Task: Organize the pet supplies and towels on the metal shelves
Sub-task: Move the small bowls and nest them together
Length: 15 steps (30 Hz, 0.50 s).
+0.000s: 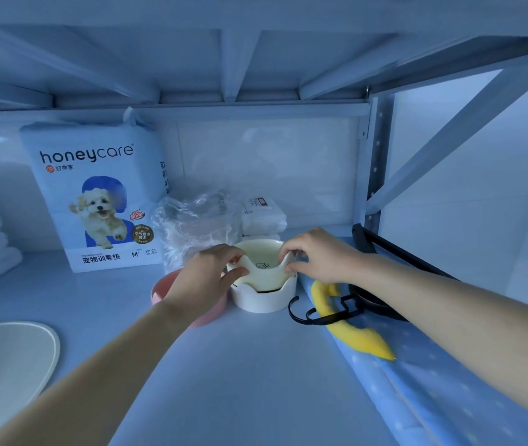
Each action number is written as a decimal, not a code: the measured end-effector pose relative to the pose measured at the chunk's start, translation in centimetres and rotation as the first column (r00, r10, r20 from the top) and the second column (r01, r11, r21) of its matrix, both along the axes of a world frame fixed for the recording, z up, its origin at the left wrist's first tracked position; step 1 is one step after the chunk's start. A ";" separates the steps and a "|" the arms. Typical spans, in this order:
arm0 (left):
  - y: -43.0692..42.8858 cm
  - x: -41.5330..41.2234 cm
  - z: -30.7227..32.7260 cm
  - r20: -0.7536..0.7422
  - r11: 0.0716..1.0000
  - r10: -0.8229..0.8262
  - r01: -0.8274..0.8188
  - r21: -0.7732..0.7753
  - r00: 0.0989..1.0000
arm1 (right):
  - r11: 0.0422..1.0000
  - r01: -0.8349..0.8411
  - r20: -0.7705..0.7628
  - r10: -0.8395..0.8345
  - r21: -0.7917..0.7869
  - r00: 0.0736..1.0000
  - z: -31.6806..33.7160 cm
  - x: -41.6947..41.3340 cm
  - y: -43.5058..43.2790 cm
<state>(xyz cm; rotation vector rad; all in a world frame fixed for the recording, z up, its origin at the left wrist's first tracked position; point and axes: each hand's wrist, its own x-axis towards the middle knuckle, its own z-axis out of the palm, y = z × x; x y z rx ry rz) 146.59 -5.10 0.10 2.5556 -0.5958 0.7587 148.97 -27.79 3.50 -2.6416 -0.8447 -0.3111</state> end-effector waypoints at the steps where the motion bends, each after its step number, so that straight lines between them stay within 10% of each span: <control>1: 0.0 -0.1 -0.1 0.000 1.000 -0.007 0.007 -0.006 1.000 | 1.000 -0.001 -0.002 0.001 -0.002 1.000 -0.1 0.0 -0.1; 15: -1.0 -1.4 -3.2 0.079 0.999 0.024 -0.020 -0.046 0.997 | 0.999 -0.023 0.003 0.023 0.038 1.000 -1.4 -0.7 0.7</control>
